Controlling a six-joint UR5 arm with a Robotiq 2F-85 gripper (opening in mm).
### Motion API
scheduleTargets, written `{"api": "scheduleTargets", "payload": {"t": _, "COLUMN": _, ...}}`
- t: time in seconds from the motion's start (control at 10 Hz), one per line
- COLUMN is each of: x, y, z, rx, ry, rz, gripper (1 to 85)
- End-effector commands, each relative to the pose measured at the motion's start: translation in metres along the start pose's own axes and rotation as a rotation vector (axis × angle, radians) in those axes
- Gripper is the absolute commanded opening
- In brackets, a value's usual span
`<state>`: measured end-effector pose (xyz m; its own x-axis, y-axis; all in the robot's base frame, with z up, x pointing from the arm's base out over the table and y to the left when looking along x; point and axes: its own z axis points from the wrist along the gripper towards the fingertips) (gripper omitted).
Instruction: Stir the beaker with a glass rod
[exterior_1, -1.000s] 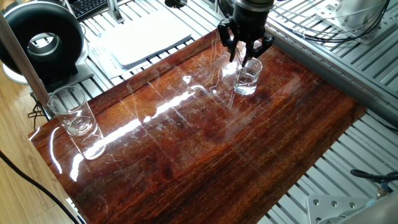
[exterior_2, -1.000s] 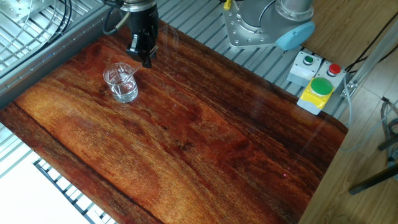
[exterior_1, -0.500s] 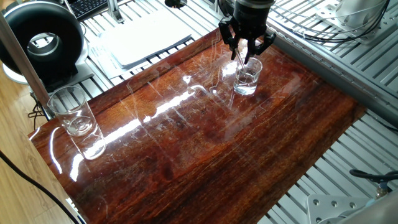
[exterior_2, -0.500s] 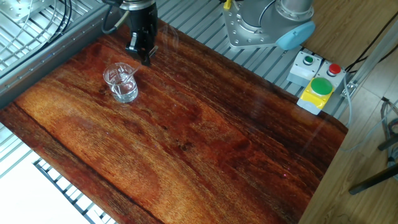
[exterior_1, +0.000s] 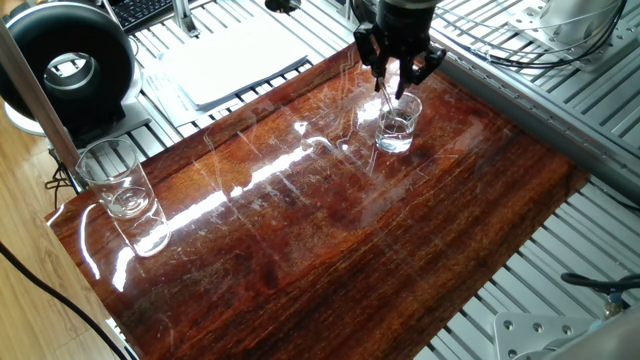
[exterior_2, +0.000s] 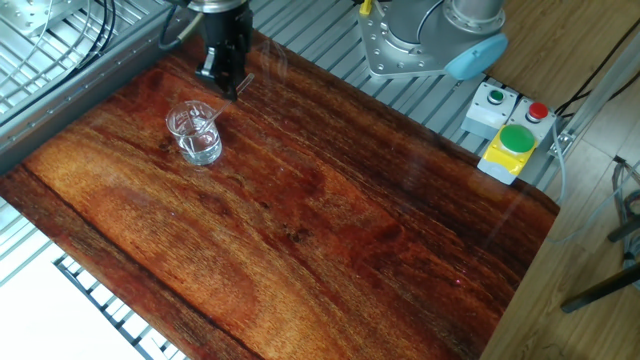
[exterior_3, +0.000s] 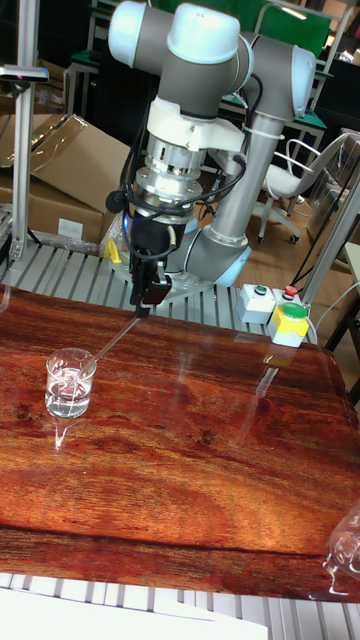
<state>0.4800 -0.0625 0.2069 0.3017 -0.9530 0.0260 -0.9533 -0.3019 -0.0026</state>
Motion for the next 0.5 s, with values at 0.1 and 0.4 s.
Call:
{"api": "scheduleTargets", "payload": {"t": 0.1, "x": 0.0095, "y": 0.0015, "z": -0.0024, "rx": -0.008, "ry": 0.037, "rz": 0.103, "gripper": 35.3}}
{"api": "scheduleTargets", "payload": {"t": 0.4, "x": 0.0092, "y": 0.0071, "z": -0.0039, "rx": -0.022, "ry": 0.040, "rz": 0.324, "gripper": 35.3}}
